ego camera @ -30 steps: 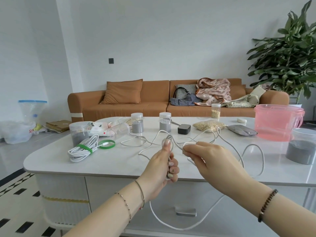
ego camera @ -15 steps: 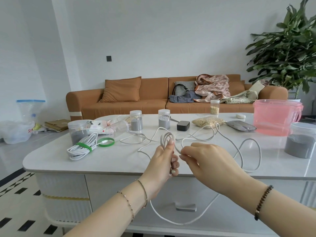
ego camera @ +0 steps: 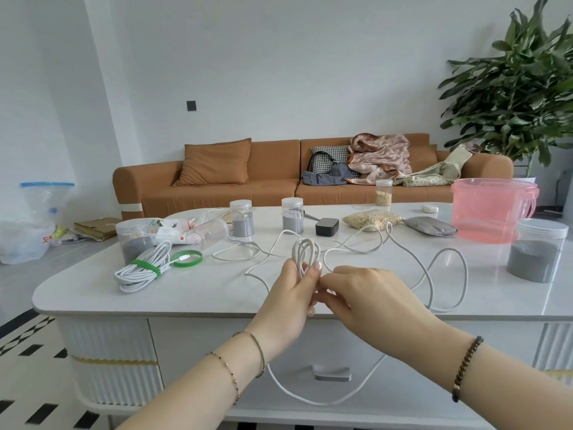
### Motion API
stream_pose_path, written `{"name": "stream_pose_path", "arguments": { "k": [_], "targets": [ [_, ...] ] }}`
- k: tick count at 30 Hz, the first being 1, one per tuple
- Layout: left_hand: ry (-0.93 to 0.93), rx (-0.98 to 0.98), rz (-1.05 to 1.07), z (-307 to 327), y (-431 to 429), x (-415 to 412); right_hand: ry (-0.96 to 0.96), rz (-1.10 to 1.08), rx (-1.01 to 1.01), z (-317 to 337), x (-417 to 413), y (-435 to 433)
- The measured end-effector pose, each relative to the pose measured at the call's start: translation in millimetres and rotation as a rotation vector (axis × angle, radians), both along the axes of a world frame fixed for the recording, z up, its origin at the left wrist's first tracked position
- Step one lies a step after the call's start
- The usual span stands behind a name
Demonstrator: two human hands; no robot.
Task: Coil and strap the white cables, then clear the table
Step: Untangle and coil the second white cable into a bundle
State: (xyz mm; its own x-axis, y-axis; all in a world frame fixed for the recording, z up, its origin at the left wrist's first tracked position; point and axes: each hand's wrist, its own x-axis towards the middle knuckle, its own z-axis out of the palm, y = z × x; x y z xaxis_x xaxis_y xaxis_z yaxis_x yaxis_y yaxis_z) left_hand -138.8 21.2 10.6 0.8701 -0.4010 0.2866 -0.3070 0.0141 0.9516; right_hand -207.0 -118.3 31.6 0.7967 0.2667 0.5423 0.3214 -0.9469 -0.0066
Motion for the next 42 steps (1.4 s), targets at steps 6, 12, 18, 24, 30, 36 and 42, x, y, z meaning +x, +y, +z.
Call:
{"name": "stream_pose_path", "arguments": {
  "k": [6,12,18,24,30,36,42],
  "targets": [
    [-0.014,-0.039,0.129,4,8,12,0.012,-0.013,0.029,1,0,-4],
    [0.151,-0.291,0.202,6,13,21,0.057,-0.003,0.079,-1,2,-12],
    [0.286,-0.609,0.032,18,11,13,0.194,0.027,0.146,-2,4,-13],
    [0.393,-0.751,-0.057,27,13,9,0.321,0.066,0.212,-4,4,-14],
    [0.523,-0.940,-0.108,38,18,6,0.382,0.060,0.406,2,6,-19],
    [0.669,-0.826,-0.209,39,22,5,0.341,-0.001,0.554,10,8,-25],
    [0.615,-0.530,-0.122,28,14,1,0.099,-0.087,0.570,12,12,-37]
  ]
}}
